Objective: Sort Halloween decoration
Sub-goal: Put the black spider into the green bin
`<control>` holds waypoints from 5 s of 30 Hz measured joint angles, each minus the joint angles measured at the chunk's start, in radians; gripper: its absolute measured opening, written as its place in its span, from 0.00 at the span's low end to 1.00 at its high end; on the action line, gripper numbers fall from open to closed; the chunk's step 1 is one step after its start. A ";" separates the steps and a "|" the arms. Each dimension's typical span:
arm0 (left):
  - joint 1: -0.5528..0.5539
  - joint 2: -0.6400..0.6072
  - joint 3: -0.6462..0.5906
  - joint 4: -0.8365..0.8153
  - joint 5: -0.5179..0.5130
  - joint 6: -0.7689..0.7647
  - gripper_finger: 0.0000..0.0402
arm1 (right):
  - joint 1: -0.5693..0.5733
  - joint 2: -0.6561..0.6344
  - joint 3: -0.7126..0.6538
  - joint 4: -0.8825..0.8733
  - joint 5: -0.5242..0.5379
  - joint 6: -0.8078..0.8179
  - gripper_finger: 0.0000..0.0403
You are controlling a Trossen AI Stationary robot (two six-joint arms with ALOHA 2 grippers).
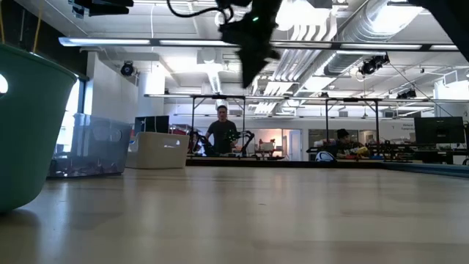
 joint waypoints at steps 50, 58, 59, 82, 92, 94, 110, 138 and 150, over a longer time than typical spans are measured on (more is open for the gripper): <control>0.000 0.002 0.000 0.000 0.000 0.000 0.46 | 0.988 -0.528 -1.138 0.656 -0.243 1.991 0.19; 0.000 0.002 0.000 0.000 0.000 0.000 0.46 | 0.988 -0.433 -1.126 0.650 -0.291 1.999 0.32; 0.000 0.002 0.000 0.000 0.000 0.000 0.46 | 0.988 -0.420 -1.125 0.649 -0.305 1.999 0.32; 0.000 0.002 0.000 0.000 0.000 0.000 0.46 | 0.981 -0.343 -1.125 0.677 -0.339 1.999 0.32; 0.000 0.002 0.000 0.000 0.000 0.000 0.46 | 0.981 -0.326 -1.123 0.695 -0.343 1.999 0.28; 0.000 0.002 0.000 0.000 0.000 0.000 0.46 | 0.981 -0.326 -1.124 0.694 -0.343 1.998 0.24; 0.000 0.002 0.000 0.000 0.000 0.000 0.46 | 0.982 -0.344 -1.127 0.709 -0.337 1.992 0.01; 0.000 0.002 0.000 0.000 0.000 0.000 0.46 | 0.762 -0.464 -1.127 1.043 0.016 1.195 0.01; 0.000 0.001 0.000 0.000 0.000 0.000 0.46 | 0.563 -0.343 -1.099 1.577 -0.125 0.661 0.01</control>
